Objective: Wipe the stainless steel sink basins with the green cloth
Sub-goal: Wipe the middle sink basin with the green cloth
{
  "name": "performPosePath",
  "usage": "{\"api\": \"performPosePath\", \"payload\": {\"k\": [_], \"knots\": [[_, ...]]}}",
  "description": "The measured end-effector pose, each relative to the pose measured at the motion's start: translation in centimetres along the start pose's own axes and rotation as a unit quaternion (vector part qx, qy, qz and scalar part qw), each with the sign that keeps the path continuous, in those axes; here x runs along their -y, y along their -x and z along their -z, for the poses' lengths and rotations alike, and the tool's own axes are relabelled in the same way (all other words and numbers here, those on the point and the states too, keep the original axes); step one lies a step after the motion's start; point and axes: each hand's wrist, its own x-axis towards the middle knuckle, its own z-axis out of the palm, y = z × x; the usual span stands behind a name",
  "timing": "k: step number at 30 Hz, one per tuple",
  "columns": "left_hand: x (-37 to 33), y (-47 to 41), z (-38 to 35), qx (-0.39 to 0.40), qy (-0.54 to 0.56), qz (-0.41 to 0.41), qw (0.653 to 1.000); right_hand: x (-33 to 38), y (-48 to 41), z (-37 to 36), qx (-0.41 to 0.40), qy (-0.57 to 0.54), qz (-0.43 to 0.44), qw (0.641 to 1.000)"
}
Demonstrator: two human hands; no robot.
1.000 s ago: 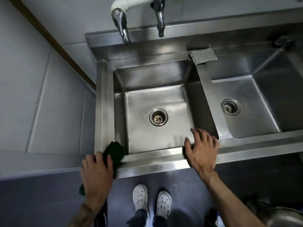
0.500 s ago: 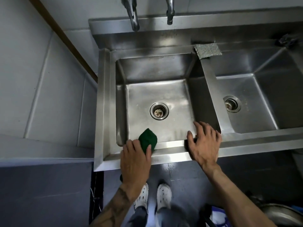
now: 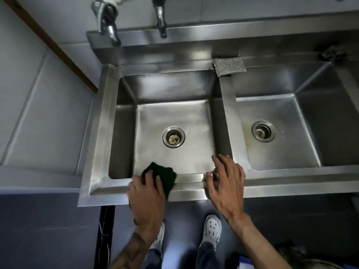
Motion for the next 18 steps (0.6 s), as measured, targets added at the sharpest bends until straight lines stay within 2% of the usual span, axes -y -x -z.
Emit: {"api": "performPosePath", "payload": {"k": [4, 8, 10, 13, 18], "knots": [[-11.4, 4.1, -1.1, 0.085, 0.024, -0.046, 0.995, -4.2, -0.2, 3.0, 0.004, 0.005, 0.001, 1.0], [-21.0, 6.8, -1.7, 0.185, 0.049, -0.071, 0.979, -8.7, -1.2, 5.7, -0.007, 0.005, -0.032, 0.999], [-22.3, 7.1, -1.8, 0.175, 0.035, -0.074, 0.981, -10.3, -1.6, 6.8, -0.012, 0.003, -0.047, 0.999], [-19.9, 7.1, -2.3, 0.131, 0.009, -0.119, 0.984, -10.7, -1.7, 7.2, 0.004, 0.007, -0.041, 0.999], [-17.9, 7.4, -2.3, 0.105, 0.004, -0.038, 0.994, -8.8, -1.6, 7.1, 0.031, -0.005, -0.007, 0.999]]}}
